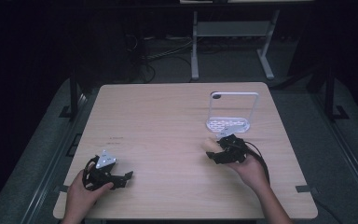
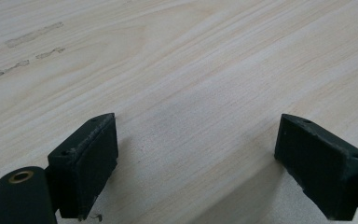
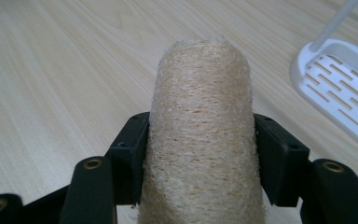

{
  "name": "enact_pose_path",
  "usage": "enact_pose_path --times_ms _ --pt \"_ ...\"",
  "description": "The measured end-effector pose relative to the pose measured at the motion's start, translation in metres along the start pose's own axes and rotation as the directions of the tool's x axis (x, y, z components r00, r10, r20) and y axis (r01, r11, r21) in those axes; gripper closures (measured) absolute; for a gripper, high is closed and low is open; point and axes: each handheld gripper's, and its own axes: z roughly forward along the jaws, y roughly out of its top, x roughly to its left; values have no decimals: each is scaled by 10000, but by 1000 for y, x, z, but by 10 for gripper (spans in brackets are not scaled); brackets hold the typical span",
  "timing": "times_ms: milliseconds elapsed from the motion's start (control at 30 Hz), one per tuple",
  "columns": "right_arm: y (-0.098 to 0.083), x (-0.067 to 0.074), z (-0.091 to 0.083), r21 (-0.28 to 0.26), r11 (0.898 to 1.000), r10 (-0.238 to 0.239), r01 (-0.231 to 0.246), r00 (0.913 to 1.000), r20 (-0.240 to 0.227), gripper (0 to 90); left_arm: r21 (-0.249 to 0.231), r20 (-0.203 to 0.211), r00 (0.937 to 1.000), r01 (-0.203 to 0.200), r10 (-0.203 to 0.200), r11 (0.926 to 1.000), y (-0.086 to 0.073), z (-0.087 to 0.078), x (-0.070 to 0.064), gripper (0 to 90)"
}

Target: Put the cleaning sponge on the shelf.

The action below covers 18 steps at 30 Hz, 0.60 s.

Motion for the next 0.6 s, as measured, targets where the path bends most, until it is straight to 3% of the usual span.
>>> enact_pose_path --times_ms 600 --pt "-1 -28 -4 -88 9989 460 -456 9972 594 415 0 1 10000 9 -9 10000 0 0 0 127"
